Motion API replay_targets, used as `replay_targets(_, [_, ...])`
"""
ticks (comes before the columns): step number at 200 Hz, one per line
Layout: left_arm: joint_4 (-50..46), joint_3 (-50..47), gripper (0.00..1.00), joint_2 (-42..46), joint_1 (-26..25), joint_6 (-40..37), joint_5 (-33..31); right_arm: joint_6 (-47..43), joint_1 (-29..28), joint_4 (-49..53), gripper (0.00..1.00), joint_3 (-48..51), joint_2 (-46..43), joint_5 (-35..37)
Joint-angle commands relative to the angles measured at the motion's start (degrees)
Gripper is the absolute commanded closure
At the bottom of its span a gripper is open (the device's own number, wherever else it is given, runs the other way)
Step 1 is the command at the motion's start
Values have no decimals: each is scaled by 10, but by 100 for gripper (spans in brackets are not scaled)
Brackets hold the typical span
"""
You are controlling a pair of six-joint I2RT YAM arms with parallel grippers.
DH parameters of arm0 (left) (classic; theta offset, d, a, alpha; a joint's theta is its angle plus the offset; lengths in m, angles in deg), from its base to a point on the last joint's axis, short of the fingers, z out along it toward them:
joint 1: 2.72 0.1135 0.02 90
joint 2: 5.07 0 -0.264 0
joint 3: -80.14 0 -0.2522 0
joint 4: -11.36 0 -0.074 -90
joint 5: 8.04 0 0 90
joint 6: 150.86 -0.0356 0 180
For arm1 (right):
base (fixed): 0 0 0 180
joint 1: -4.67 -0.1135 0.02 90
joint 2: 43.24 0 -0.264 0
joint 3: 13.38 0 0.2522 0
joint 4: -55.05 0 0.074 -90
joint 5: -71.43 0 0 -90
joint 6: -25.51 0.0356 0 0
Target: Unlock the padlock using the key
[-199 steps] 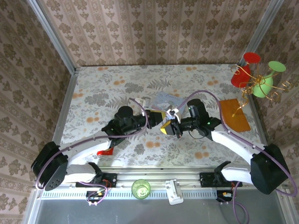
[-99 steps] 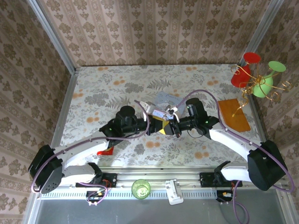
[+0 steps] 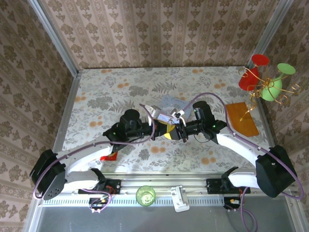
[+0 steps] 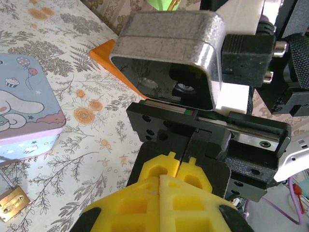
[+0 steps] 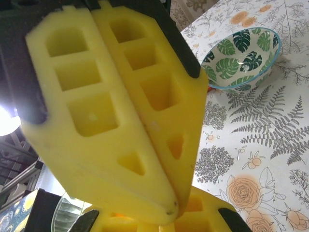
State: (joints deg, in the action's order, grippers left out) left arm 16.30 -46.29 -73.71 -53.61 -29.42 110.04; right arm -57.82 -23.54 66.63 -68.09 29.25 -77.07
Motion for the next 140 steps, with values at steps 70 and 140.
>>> replay_targets(70, [175,-44,100,40,5,76,-97,128,61,-247,46,93,-66,36])
replay_targets(140, [283,-60,100,24,-7,93,-123,225,61,-425,47,99,-78,65])
